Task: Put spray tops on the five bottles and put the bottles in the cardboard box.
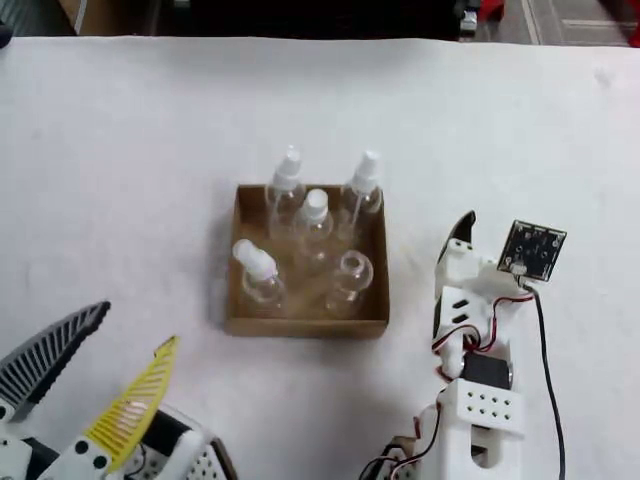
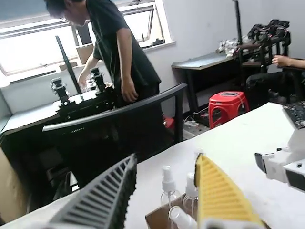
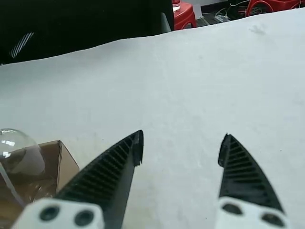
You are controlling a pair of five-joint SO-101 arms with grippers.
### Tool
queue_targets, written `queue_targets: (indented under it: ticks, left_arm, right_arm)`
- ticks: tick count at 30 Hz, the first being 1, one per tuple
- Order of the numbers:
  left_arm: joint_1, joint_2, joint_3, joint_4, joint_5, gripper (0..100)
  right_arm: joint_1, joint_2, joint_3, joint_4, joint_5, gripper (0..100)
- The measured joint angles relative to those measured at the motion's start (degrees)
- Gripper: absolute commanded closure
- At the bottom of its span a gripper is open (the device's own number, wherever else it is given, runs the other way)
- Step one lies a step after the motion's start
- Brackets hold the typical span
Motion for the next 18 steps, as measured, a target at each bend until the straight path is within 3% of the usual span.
queue_targets:
  ticks: [10,18]
  left_arm:
    - [-3.3,0.5,2.5,3.5,-0.4,81]
    - [-17.8,15.6,5.5,3.5,-0.4,81]
  right_arm:
    - [0.0,-0.1,0.8,0.0,0.0,76.5]
    - [0.0,-0.1,0.8,0.0,-0.1,76.5]
